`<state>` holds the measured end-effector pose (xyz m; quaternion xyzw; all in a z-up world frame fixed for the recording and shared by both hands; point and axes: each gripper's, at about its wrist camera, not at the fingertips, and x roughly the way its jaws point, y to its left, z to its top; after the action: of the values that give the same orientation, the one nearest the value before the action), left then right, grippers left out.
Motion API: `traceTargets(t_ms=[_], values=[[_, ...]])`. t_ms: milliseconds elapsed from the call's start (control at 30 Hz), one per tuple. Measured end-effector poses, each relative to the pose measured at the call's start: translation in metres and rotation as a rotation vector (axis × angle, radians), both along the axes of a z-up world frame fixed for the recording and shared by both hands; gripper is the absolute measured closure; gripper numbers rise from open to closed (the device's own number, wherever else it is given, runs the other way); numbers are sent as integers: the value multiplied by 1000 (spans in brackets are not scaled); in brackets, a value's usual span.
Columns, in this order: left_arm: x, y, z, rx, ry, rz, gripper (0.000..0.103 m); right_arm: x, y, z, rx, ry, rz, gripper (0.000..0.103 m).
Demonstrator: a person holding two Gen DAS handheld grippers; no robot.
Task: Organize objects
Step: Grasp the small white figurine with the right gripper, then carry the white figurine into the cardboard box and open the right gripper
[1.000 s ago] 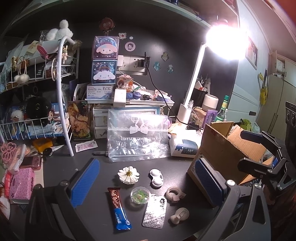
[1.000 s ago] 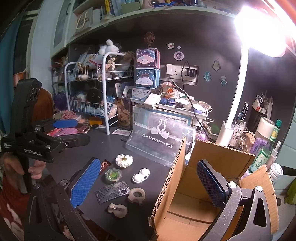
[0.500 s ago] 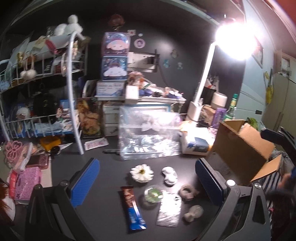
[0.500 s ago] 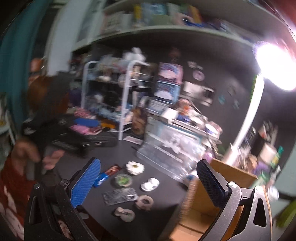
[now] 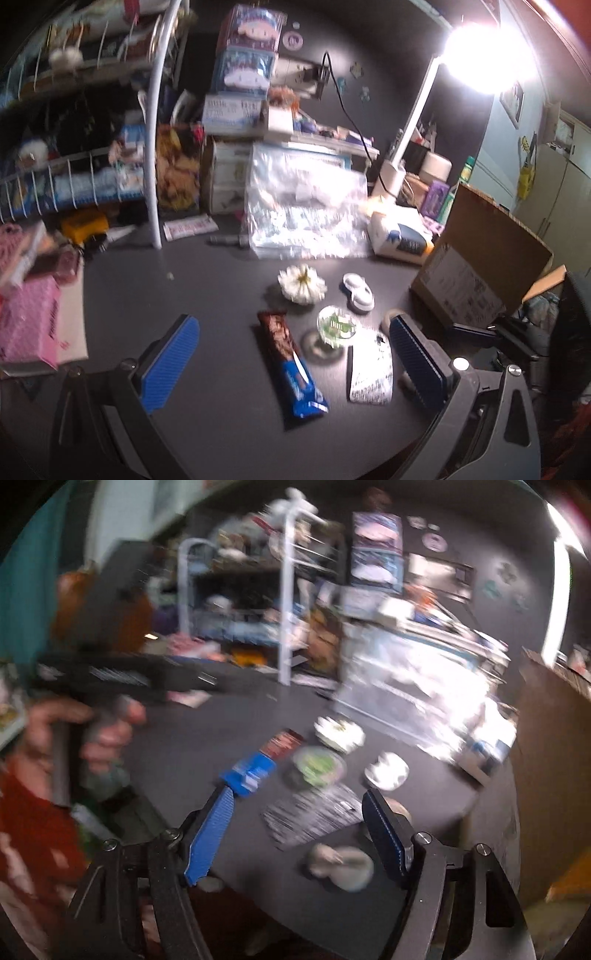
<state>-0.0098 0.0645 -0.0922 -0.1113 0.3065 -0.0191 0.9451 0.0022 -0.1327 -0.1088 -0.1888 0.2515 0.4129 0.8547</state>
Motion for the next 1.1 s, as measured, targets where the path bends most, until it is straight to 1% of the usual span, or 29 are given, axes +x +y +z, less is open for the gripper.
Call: traceTargets(t_ms=[67,167,267,333,400,500,567,600,633,667,700,733,767,833,867,900,967,1033,1100], values=[[1,0,-7,-5,22,-8,1,3,-3,-14,-21,4,-42,38],[2,-3,-13,-8,35,-26,1,10,-9,-33,-45,43,-104,40],[5,-8,-16,-21,47,-48,1,14,-12,-42,-63,44,-146,41],[7,-11,-15,-28,53,-72,1,18,-13,-47,-62,38,-164,52],[8,-15,-14,-36,60,-106,1,20,-16,-47,-39,59,-158,63],[8,-22,-11,-52,82,-183,4,22,-14,-46,-32,73,-142,65],[11,-27,-8,-69,105,-231,11,22,-11,-43,-20,85,-117,65],[12,-29,-5,-80,122,-260,13,21,-9,-39,-12,85,-99,65],[14,-30,-3,-83,133,-279,18,19,-6,-35,-5,77,-76,65],[15,-33,-1,-85,150,-303,24,16,-2,-31,-1,69,-59,65],[17,-35,3,-94,167,-328,28,13,2,-25,8,58,-33,65],[17,-36,4,-106,174,-346,35,10,6,-18,19,51,-5,65],[18,-37,9,-128,190,-378,41,8,9,-13,30,52,17,65],[18,-39,19,-139,198,-423,42,3,18,1,55,54,79,65],[18,-40,26,-124,193,-426,44,1,22,7,63,49,104,65],[18,-41,31,-112,194,-424,46,-2,25,14,67,36,131,65],[17,-43,41,-119,205,-446,64,-8,32,29,72,-14,167,65],[18,-45,51,-126,209,-475,69,-13,35,39,77,-55,188,65],[21,-52,64,-105,204,-486,73,-16,33,48,83,-85,205,65]])
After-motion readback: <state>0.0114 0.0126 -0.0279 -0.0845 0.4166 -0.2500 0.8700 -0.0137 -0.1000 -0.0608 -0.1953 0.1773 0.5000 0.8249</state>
